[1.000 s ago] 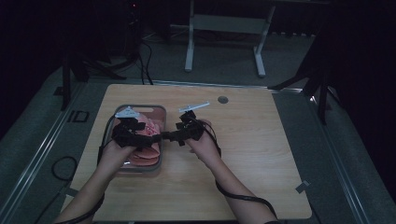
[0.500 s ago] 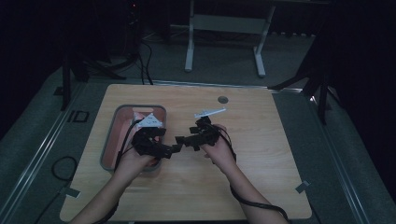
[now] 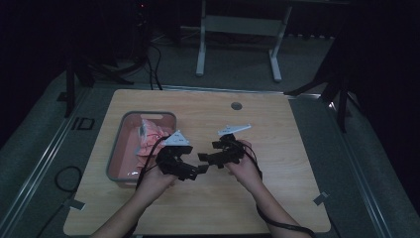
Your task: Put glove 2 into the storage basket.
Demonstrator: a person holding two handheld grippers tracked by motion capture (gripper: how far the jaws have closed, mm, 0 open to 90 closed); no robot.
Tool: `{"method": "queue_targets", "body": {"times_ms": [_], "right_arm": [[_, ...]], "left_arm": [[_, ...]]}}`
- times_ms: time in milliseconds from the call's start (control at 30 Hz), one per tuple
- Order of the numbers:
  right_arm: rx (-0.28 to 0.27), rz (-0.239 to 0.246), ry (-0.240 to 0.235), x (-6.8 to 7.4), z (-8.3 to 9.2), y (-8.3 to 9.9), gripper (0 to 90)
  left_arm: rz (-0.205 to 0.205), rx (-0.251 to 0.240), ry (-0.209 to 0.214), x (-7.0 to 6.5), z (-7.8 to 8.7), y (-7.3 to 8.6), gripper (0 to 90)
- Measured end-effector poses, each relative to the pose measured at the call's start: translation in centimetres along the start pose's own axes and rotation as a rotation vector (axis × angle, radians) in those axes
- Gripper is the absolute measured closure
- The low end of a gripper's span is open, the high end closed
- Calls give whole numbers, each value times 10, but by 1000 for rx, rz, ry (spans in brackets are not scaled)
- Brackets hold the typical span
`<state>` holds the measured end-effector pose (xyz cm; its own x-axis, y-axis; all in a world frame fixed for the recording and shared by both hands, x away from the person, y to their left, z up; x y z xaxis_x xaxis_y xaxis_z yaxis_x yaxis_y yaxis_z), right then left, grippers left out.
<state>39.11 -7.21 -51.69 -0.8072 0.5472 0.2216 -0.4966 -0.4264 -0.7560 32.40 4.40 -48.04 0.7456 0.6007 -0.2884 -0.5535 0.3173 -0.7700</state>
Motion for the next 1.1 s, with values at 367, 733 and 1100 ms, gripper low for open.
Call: {"method": "queue_targets", "body": {"times_ms": [367,733,1100], "right_arm": [[-14,49,-23,-10,8,34,169],[-19,40,-10,-23,14,66,167],[-21,22,-8,-30,13,90,166]], "left_arm": [[-21,38,51,-13,-25,17,94],[-28,72,118,-26,-50,41,94],[-54,92,133,-27,-69,60,94]]}}
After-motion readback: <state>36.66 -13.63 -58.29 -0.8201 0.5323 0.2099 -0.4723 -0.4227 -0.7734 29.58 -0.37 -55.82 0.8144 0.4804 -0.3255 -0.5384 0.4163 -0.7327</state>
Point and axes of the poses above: each handheld gripper's, and its own axes: z roughly backward along the jaws, y roughly out of its underside, x roughly to its left, the point moved 6 cm from there along -z, roughly forward along the jaws, and after that the axes turned 4 degrees about z, right-handed, at the moved point
